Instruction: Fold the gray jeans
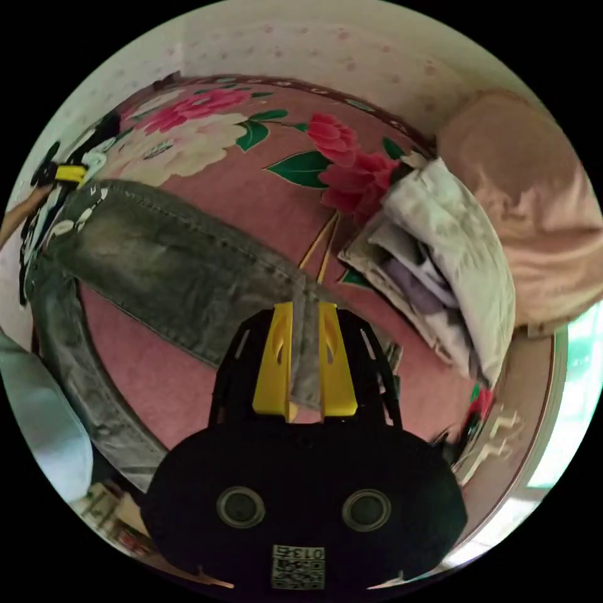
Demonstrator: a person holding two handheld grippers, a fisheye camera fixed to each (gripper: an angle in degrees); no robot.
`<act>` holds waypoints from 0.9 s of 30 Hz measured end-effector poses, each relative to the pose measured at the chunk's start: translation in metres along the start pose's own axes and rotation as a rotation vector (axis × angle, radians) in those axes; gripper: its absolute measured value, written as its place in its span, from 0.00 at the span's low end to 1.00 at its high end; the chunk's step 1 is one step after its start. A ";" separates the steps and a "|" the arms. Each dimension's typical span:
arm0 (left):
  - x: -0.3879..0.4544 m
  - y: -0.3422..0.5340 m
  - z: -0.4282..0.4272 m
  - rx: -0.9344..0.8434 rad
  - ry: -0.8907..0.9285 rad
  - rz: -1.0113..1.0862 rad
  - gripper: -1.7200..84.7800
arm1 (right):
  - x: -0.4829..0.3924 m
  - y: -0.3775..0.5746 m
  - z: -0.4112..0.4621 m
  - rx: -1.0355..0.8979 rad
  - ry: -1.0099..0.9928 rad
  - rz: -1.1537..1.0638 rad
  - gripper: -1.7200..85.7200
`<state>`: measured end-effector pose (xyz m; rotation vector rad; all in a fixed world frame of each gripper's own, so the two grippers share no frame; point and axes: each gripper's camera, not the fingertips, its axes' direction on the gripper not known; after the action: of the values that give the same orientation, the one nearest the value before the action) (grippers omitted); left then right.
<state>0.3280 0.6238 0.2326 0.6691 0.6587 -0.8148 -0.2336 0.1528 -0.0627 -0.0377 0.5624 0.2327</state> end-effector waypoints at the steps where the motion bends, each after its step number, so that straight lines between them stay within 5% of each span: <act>1: 0.000 -0.021 0.007 -0.021 0.007 0.065 0.14 | 0.004 -0.025 0.015 -0.024 -0.002 -0.085 0.11; 9: 0.015 -0.087 0.047 -0.165 0.157 0.357 0.18 | 0.002 -0.109 0.112 -0.309 -0.148 -0.485 0.15; 16: 0.030 -0.103 0.042 -0.180 0.284 0.383 0.07 | 0.002 -0.118 0.110 -0.348 -0.205 -0.406 0.07; 22: 0.041 -0.095 -0.002 -0.125 0.172 0.234 0.02 | -0.054 -0.104 0.078 -0.381 0.056 -0.438 0.04; 27: 0.045 -0.039 -0.094 0.058 0.118 0.200 0.02 | -0.049 -0.057 -0.038 -0.149 0.138 -0.262 0.04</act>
<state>0.2948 0.6548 0.1310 0.8267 0.6644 -0.6150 -0.2808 0.0836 -0.0704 -0.2720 0.6696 0.0162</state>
